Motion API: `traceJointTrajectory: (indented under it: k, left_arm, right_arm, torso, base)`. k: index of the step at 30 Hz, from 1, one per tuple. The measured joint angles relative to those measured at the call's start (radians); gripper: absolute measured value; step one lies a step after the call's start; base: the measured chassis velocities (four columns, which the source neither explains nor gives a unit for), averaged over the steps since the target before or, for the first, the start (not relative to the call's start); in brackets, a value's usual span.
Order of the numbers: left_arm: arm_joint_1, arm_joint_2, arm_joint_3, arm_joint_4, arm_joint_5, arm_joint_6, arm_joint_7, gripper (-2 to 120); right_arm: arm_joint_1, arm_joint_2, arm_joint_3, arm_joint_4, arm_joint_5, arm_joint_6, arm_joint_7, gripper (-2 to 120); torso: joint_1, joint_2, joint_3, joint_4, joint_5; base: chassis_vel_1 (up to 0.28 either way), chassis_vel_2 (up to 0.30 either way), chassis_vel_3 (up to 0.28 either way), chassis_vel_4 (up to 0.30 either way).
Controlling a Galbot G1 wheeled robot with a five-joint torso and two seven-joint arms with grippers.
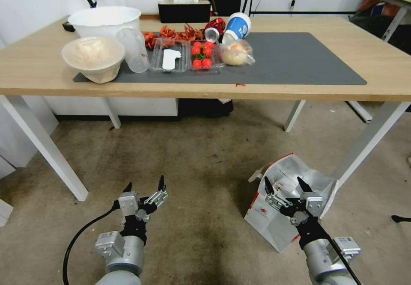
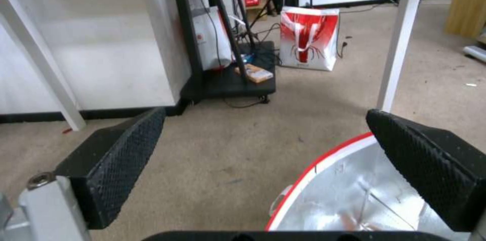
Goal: Pick up the food delivery bag from the floor and place it on the table.
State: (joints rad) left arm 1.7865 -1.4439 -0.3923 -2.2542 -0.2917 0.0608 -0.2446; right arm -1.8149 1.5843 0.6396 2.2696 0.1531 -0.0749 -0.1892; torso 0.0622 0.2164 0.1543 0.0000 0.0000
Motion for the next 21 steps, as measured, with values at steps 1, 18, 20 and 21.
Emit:
traceJointTrajectory:
  k: [1, 18, 20, 21]
  left_arm:
    - [0.000, 0.000, 0.000, 0.000, 0.000, -0.001, 0.000, 100]
    - [0.003, 0.001, 0.002, 0.003, 0.002, -0.009, -0.001, 100]
    - [0.004, 0.001, 0.002, 0.003, 0.002, -0.009, -0.001, 100]
    - [0.004, 0.001, 0.002, 0.003, 0.002, -0.009, -0.001, 100]
  right_arm:
    - [-0.001, 0.000, 0.000, 0.000, 0.000, 0.000, 0.000, 100]
    - [-0.009, -0.002, 0.001, 0.010, -0.003, 0.001, 0.000, 100]
    - [-0.009, -0.002, 0.001, 0.010, -0.003, 0.001, -0.001, 100]
    - [-0.009, -0.001, 0.001, 0.011, -0.003, 0.001, -0.001, 100]
  torso:
    - [-0.001, -0.005, -0.004, 0.0000, 0.0000]
    - [-0.015, -0.074, -0.059, 0.0000, -0.0001]
    - [-0.016, -0.078, -0.062, 0.0000, 0.0000]
    - [-0.017, -0.082, -0.065, 0.0000, 0.0000]
  base:
    - [0.000, 0.000, 0.000, 0.000]
    - [0.000, 0.000, 0.000, 0.000]
    - [0.000, 0.000, 0.000, 0.000]
    - [0.000, 0.000, 0.000, 0.000]
